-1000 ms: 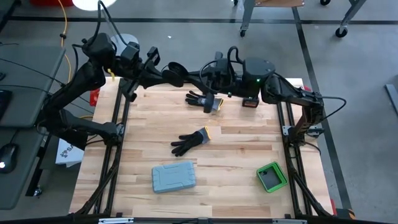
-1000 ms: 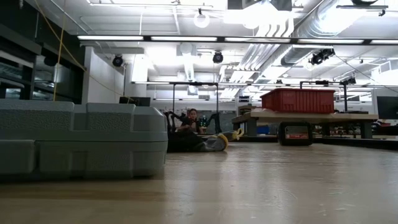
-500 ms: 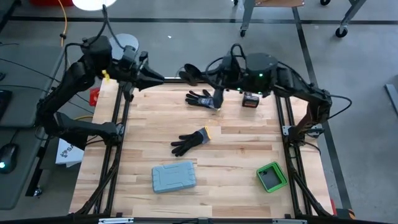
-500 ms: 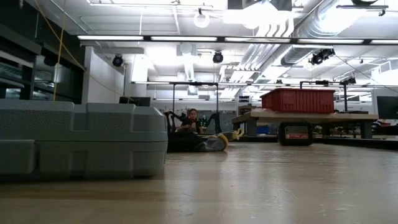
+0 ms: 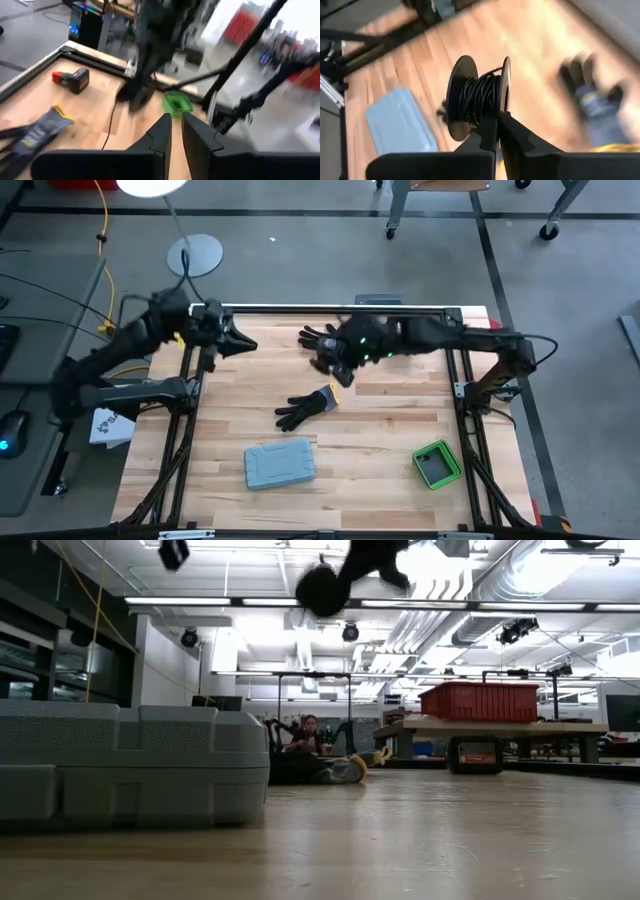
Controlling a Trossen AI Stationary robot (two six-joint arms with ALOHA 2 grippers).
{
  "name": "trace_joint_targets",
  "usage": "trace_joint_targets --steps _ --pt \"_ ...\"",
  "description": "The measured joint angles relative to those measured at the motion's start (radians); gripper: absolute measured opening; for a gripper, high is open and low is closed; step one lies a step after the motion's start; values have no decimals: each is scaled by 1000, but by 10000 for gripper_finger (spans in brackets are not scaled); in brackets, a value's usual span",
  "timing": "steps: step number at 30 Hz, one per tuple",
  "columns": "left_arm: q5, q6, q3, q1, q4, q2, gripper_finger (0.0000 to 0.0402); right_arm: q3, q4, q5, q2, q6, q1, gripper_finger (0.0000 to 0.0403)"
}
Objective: Coil cords
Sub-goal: Coil the black wire cable onto the black spool
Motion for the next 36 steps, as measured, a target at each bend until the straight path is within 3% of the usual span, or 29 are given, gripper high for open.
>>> trace_joint_targets --steps 4,8,13,17,25,36 --pt "-21 -163 -255 1 248 -94 29 -316 296 -99 -47 150 -15 0" --pt "-66 -222 -425 -5 312 -108 27 -603 696 -177 -65 335 -62 0" --pt "-93 -199 -544 -7 331 -76 30 -874 1220 -169 -50 538 -115 0" --pt "-120 -149 -586 -7 336 -44 30 -1018 1361 -120 -19 607 -141 0" --pt "-131 -133 -646 -7 463 22 31 -1126 1590 -107 79 694 -162 0" --pt "-143 -161 -656 -15 514 80 31 -999 1834 -204 348 762 -161 0"
